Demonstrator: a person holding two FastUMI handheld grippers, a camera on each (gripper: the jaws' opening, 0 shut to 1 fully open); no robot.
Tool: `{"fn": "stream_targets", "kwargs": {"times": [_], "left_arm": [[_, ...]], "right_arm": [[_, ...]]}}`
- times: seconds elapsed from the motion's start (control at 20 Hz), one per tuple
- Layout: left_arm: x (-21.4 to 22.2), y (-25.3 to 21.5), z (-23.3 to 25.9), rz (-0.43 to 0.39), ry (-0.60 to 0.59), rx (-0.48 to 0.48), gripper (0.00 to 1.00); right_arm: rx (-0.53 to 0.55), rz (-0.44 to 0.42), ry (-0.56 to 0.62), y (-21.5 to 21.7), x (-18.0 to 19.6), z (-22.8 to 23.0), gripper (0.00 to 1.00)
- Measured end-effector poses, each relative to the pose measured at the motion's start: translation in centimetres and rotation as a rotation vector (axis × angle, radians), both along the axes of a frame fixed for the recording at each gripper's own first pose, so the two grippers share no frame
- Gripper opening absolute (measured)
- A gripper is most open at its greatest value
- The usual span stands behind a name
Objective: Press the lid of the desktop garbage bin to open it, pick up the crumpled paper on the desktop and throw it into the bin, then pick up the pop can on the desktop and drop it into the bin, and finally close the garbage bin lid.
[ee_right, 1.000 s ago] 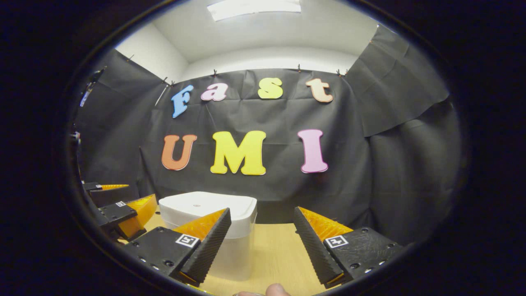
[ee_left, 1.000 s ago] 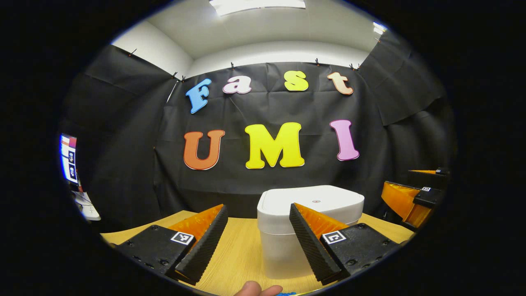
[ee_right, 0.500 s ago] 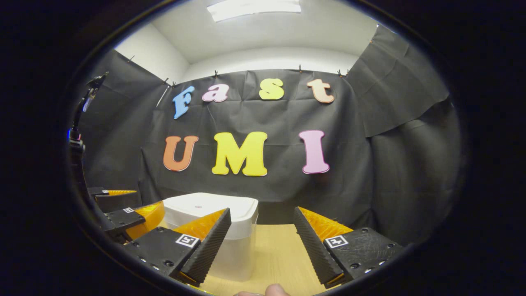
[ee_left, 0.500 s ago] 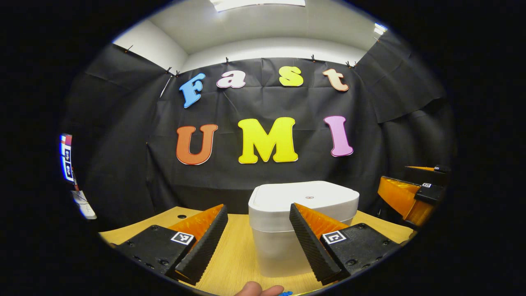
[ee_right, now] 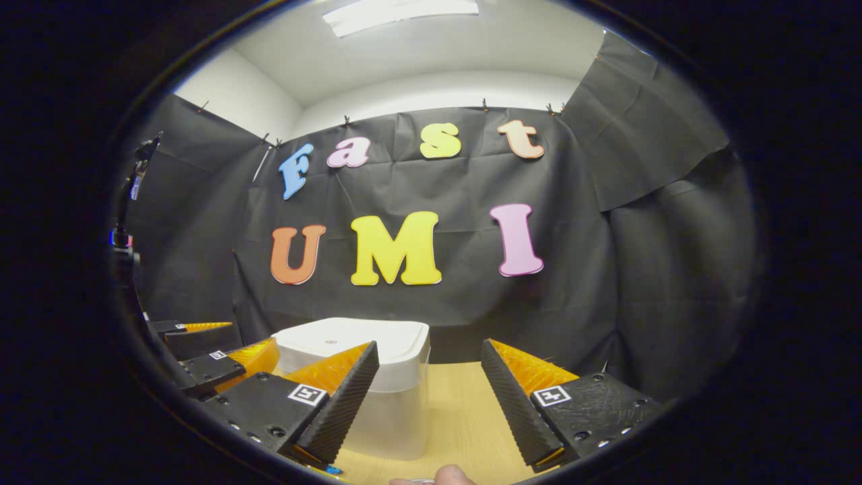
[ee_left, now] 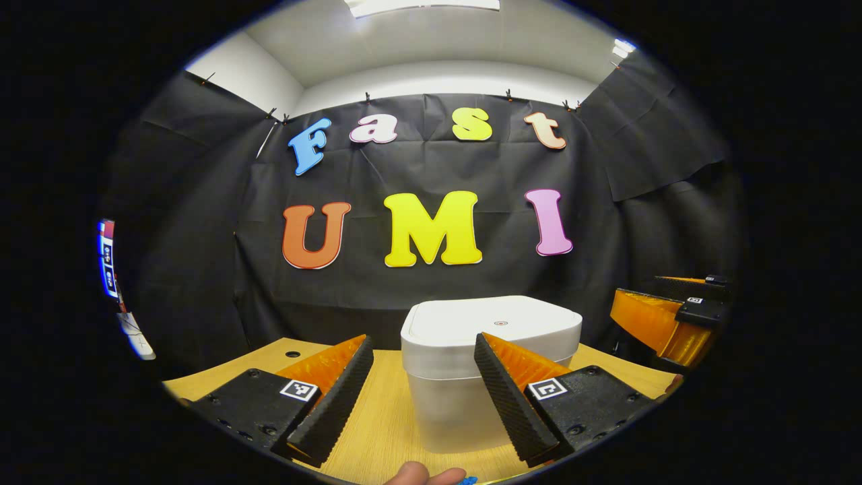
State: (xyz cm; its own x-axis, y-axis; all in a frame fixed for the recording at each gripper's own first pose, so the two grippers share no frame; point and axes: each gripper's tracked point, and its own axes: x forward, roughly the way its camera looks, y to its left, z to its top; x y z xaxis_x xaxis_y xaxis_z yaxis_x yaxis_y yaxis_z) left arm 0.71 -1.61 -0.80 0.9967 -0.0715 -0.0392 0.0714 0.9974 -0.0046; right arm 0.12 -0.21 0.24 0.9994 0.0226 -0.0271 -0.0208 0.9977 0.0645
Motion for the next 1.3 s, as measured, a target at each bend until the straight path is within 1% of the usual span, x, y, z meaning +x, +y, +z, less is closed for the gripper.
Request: {"fn": "stream_targets", "kwargs": {"times": [0.05, 0.1, 0.15, 0.2, 0.25, 0.3, 0.35, 0.4, 0.45, 0.65, 0.7, 0.8, 0.85, 0.95, 1.1, 1.15, 1.2, 1.3], "left_arm": [[0.0, -0.1, 0.1, -0.001, -0.002, 0.001, 0.97], [-0.1, -0.1, 0.2, -0.001, -0.003, 0.002, 0.97], [-0.2, -0.2, 0.2, -0.002, -0.003, 0.004, 0.97], [-0.2, -0.1, 0.1, -0.003, -0.003, 0.005, 0.97], [-0.2, -0.2, 0.1, -0.005, -0.003, 0.006, 0.97], [-0.3, -0.2, 0.1, -0.003, -0.004, 0.008, 0.97], [-0.4, 0.0, 0.1, -0.003, -0.004, 0.007, 0.97], [-0.4, 0.0, 0.0, -0.002, -0.004, 0.006, 0.97], [-0.5, 0.2, -0.1, 0.001, -0.001, 0.009, 0.97], [-1.0, 0.9, -0.7, 0.015, 0.013, 0.008, 0.98], [-1.2, 1.1, -0.7, 0.019, 0.014, 0.006, 0.98], [-1.3, 1.8, -0.6, 0.030, 0.012, 0.003, 0.97], [-1.5, 2.0, -0.5, 0.034, 0.010, 0.001, 0.97], [-1.7, 2.6, -0.3, 0.043, 0.005, -0.004, 0.97], [-1.9, 3.6, -0.2, 0.057, -0.002, 0.002, 0.97], [-1.9, 3.7, -0.3, 0.062, 0.000, 0.007, 0.97], [-1.9, 4.0, -0.5, 0.066, 0.001, 0.009, 0.97], [-2.1, 4.7, -0.9, 0.068, 0.009, 0.001, 0.97]], "right_arm": [[-0.001, 0.000, 0.000, 0.0, 0.0, 0.1, 0.97], [-0.002, 0.001, -0.001, 0.1, -0.1, 0.1, 0.95], [-0.004, 0.004, -0.001, 0.1, -0.1, 0.2, 0.95], [-0.006, 0.008, 0.000, 0.3, -0.2, 0.1, 0.97], [-0.009, 0.014, -0.001, 0.5, -0.2, 0.2, 0.97], [-0.011, 0.016, -0.001, 0.6, -0.1, 0.2, 0.95], [-0.011, 0.016, -0.001, 0.7, -0.1, 0.4, 0.97], [-0.014, 0.016, 0.002, 0.8, 0.1, 0.5, 0.95], [-0.014, 0.020, 0.009, 1.0, 0.4, 0.4, 0.97], [-0.025, 0.046, 0.020, 2.6, 1.6, 2.1, 0.97], [-0.032, 0.055, 0.015, 3.2, 2.0, 2.7, 0.95], [-0.052, 0.082, 0.012, 4.7, 2.9, 3.4, 0.95], [-0.064, 0.095, 0.021, 5.4, 3.5, 3.4, 0.97], [-0.076, 0.119, 0.046, 6.9, 4.7, 3.0, 0.96], [-0.074, 0.150, 0.090, 8.5, 6.4, 2.0, 0.83], [-0.070, 0.138, 0.112, 8.5, 6.9, 1.4, 0.85], [-0.061, 0.136, 0.128, 8.9, 7.3, 1.1, 0.74], [-0.042, 0.127, 0.157, 9.0, 8.3, 0.3, 0.58]]}}
